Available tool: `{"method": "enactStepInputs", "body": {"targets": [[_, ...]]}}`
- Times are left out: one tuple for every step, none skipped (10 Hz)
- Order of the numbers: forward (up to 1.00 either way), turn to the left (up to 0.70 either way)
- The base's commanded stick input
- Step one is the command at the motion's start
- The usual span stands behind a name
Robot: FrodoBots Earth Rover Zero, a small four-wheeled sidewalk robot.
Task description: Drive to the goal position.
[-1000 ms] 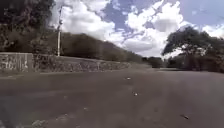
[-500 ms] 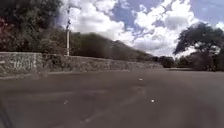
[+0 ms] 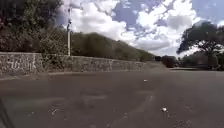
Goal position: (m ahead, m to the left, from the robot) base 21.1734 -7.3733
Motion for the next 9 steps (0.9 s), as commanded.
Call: {"method": "enactStepInputs", "body": {"targets": [[0.70,0.00],[0.70,0.00],[0.70,0.00],[0.70,0.00],[0.70,0.00],[0.70,0.00],[0.70,0.00],[0.70,0.00],[0.70,0.00]]}}
